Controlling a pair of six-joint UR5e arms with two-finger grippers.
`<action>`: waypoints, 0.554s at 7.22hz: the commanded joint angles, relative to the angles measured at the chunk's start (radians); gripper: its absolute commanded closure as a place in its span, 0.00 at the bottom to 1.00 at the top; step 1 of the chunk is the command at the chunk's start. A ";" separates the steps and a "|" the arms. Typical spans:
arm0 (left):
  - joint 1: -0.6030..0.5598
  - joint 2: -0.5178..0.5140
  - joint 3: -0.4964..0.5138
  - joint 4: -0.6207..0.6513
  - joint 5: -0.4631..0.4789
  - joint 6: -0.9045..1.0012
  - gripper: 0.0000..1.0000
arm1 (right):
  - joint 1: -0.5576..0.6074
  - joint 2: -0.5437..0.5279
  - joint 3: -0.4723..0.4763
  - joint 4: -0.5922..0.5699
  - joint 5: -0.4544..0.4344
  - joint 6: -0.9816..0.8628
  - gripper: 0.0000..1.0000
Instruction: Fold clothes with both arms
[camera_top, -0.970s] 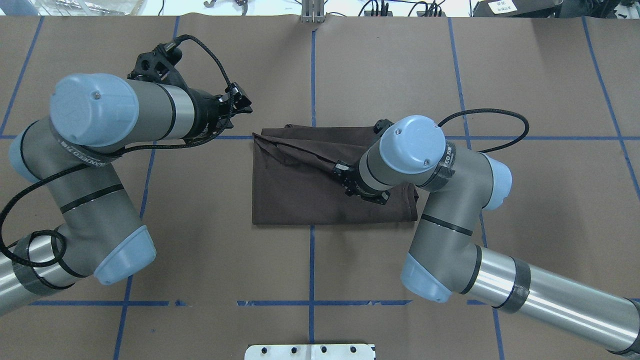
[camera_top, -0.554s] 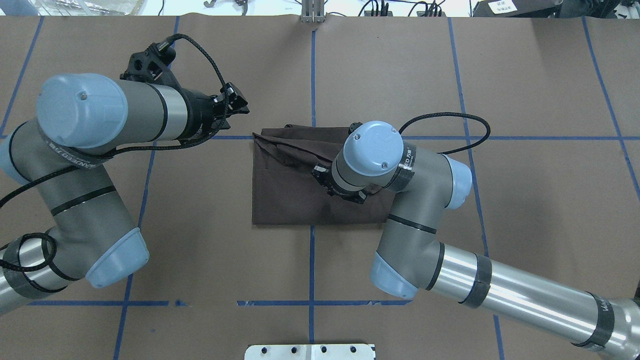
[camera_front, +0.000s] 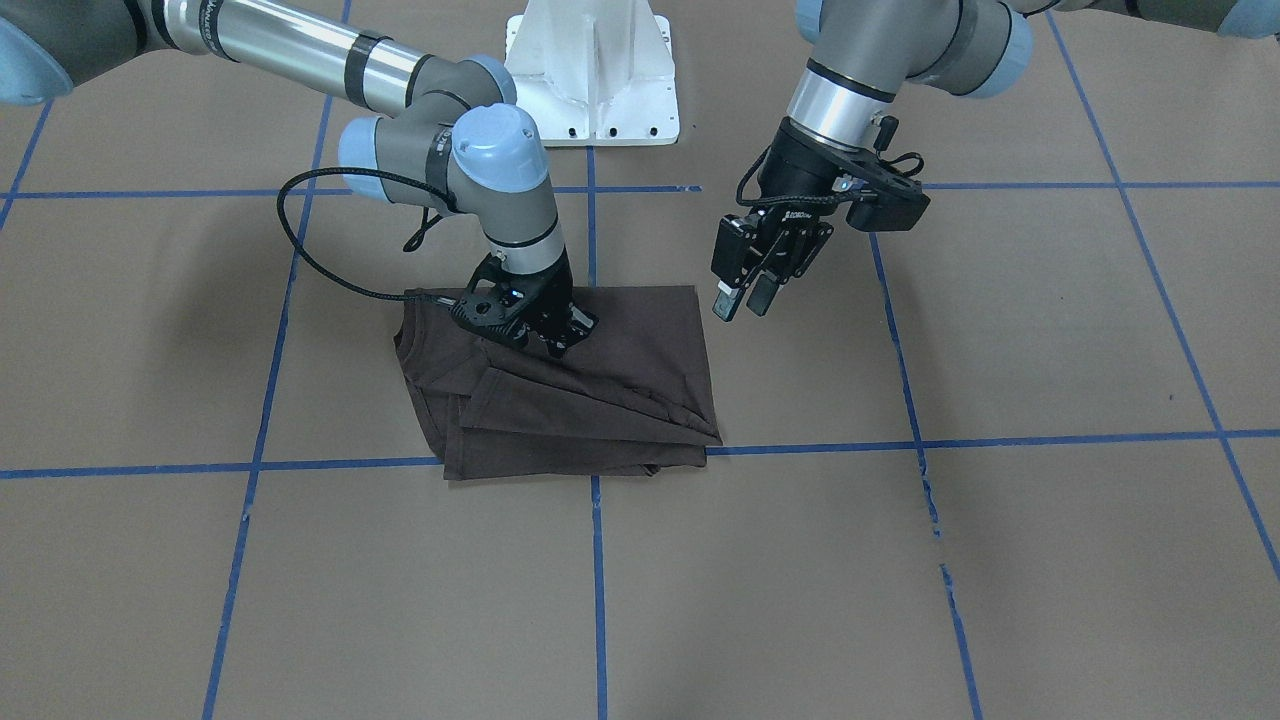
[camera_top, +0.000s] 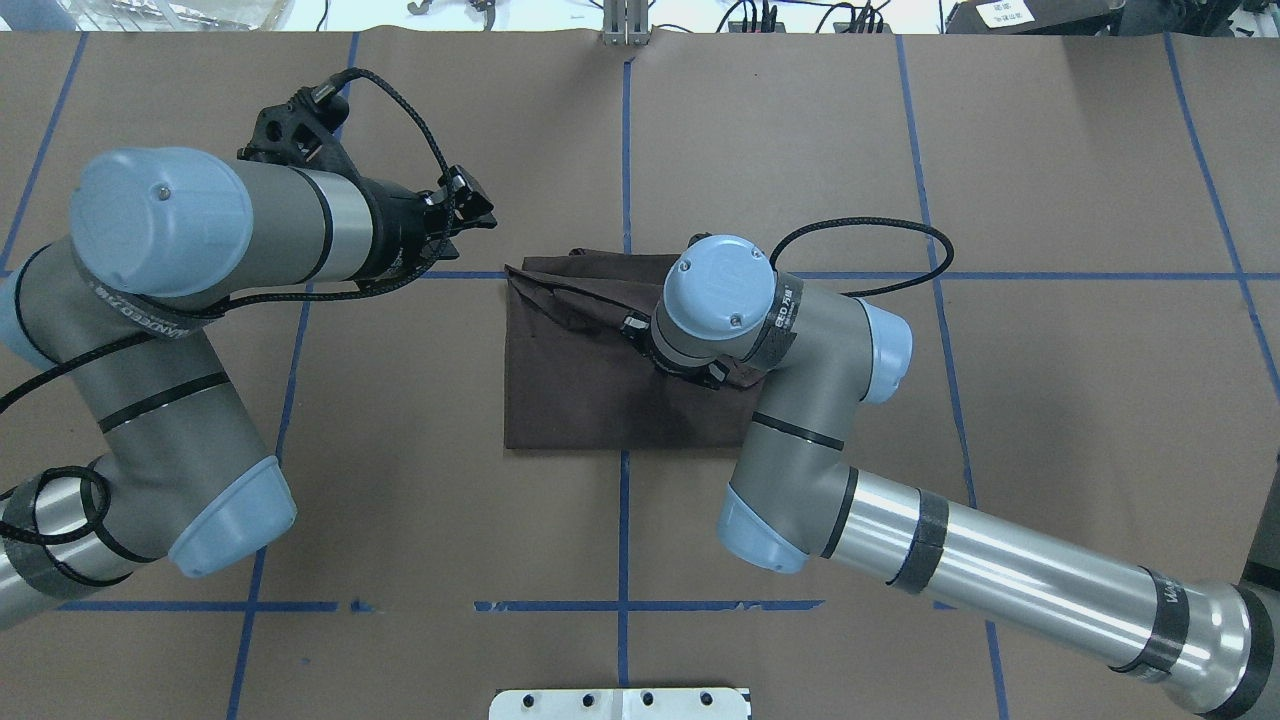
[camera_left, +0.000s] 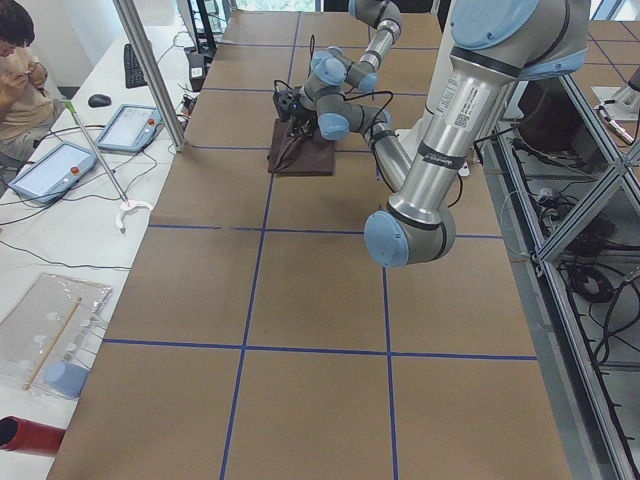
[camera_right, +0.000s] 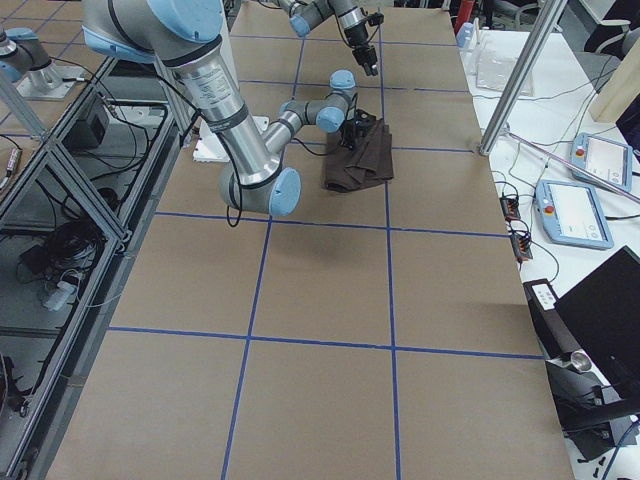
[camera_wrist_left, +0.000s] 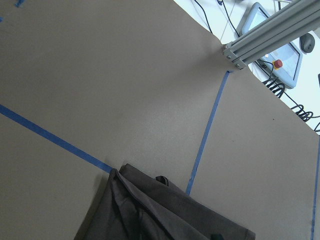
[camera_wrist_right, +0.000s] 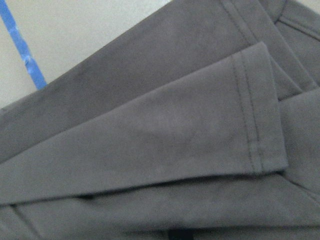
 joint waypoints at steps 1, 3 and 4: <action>0.000 0.000 0.000 0.000 -0.009 -0.003 0.44 | 0.057 0.039 -0.097 0.002 -0.003 -0.048 1.00; 0.000 -0.001 -0.002 0.000 -0.012 -0.004 0.44 | 0.206 0.044 -0.192 0.002 0.055 -0.236 1.00; 0.002 -0.004 -0.002 0.000 -0.012 -0.007 0.44 | 0.253 0.049 -0.258 0.066 0.064 -0.313 1.00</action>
